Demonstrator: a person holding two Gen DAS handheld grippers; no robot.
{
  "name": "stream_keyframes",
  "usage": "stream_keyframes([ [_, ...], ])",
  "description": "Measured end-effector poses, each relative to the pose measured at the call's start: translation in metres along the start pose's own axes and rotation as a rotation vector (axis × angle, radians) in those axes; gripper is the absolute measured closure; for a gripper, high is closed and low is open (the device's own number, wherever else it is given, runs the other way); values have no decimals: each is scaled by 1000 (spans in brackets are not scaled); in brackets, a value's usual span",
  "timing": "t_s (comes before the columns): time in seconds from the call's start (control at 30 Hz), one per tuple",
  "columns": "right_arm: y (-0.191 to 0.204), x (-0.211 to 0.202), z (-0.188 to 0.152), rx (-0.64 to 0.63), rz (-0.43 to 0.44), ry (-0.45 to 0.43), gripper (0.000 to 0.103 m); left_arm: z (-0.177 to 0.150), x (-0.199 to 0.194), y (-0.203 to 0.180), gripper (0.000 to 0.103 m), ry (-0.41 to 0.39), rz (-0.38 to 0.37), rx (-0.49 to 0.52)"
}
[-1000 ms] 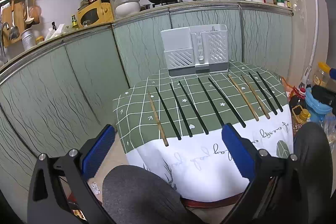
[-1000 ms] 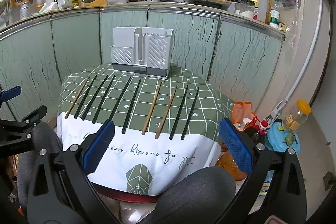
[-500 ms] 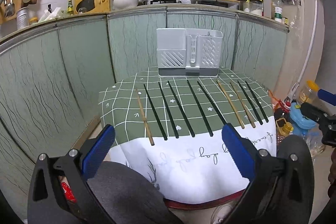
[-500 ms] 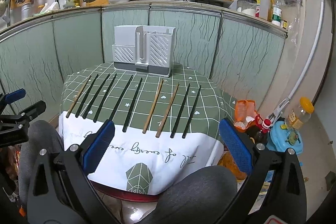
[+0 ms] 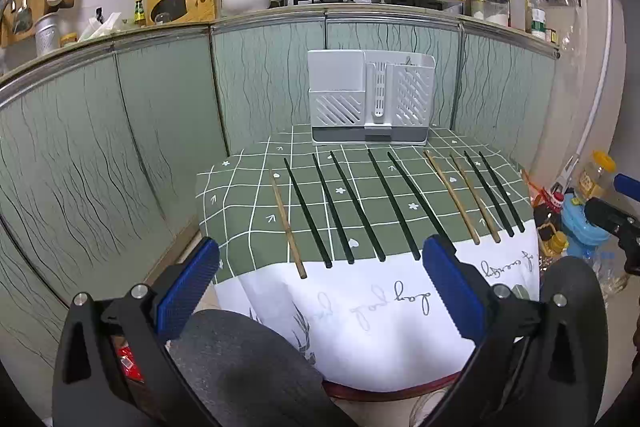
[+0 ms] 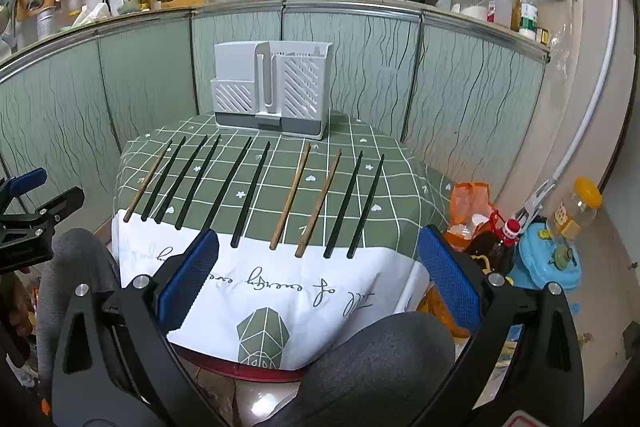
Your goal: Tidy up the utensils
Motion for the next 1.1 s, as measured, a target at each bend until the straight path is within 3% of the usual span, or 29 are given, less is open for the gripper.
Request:
stream_keyframes([
  [0.53,0,8,-3,-14,21,-1,8,2,10,2,4,1,-10,26],
  [1.1,-42,62,-10,17,-66,24,8,-3,79,37,4,50,142,23],
])
Point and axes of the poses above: each gripper's, at about its wrist camera, not at the fingertips, and x roughly the way its jaws point, y to its left, z to its top, the point moved 9 cm from there along x, roughly the way its jaws point, and after that the axes turned 5 degrees about -y, right-handed, at the moved point
